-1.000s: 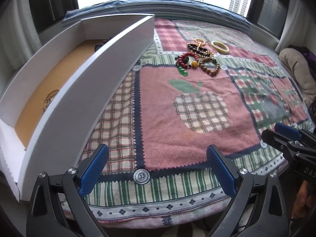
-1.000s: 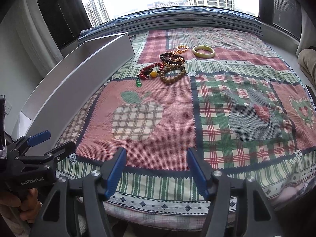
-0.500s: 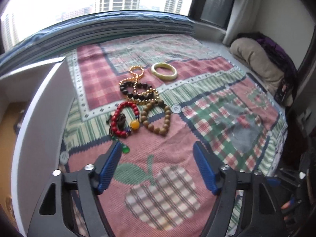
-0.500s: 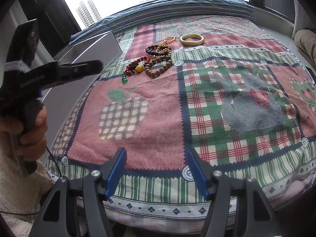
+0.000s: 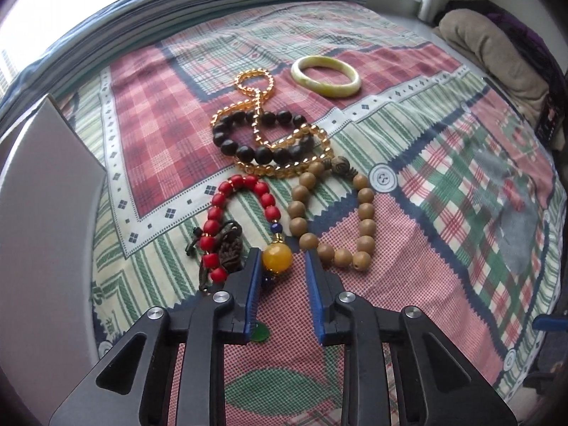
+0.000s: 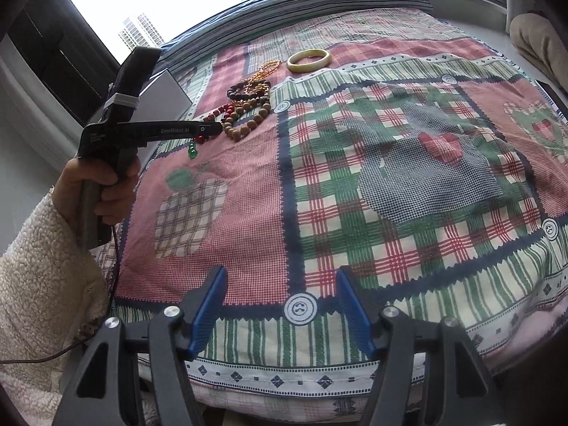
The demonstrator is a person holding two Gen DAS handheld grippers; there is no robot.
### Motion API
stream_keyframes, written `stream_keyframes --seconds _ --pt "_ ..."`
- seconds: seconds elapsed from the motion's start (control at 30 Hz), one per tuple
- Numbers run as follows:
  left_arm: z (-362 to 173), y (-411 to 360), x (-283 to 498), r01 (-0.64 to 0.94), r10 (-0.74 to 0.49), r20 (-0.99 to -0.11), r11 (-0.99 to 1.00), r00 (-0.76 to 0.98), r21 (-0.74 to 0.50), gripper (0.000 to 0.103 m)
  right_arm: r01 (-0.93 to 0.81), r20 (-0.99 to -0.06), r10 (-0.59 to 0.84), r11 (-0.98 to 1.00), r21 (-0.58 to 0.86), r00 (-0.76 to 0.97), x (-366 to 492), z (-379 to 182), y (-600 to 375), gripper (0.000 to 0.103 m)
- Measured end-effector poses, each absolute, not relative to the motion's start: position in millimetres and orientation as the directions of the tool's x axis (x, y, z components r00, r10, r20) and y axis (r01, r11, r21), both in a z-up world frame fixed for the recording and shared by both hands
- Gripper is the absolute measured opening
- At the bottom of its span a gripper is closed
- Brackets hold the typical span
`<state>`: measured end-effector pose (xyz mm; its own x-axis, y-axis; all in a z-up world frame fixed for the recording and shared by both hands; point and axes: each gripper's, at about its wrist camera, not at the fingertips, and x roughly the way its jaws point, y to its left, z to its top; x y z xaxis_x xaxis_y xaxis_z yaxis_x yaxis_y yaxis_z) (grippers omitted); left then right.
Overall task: Organize jewelry
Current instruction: 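Grasp the red bead bracelet with amber bead using the left tool, then lower the red bead bracelet onto the quilt and open the left tool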
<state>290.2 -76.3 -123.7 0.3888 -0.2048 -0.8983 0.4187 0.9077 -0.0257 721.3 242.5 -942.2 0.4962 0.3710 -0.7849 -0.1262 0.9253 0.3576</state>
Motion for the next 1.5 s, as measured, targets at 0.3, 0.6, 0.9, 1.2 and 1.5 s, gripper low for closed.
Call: stream_keyframes --seconds 0.3,0.6,0.9,1.2,1.5 --pt "-121 -62 300 0.379 -0.271 -0.898 0.916 0.347 -0.130 0.015 -0.105 -0.773 0.360 0.927 0.360 0.522 719 -936 234 0.064" --pt "-34 0 252 0.215 -0.295 -0.787 0.954 0.542 -0.209 0.015 -0.116 -0.766 0.359 0.928 0.354 0.534 713 -929 236 0.064" --pt "-65 -12 147 0.272 -0.137 -0.846 0.962 0.515 0.011 0.016 -0.151 -0.768 0.371 0.927 0.344 0.522 707 -928 253 0.064" --pt "-114 -25 82 0.251 -0.166 -0.885 0.966 0.436 -0.057 0.079 -0.187 -0.774 0.360 0.933 0.308 0.521 698 -918 269 0.064" --pt "-86 7 41 0.213 -0.177 -0.859 0.974 0.481 -0.081 0.070 -0.189 -0.779 0.355 0.935 0.301 0.518 694 -920 277 0.064"
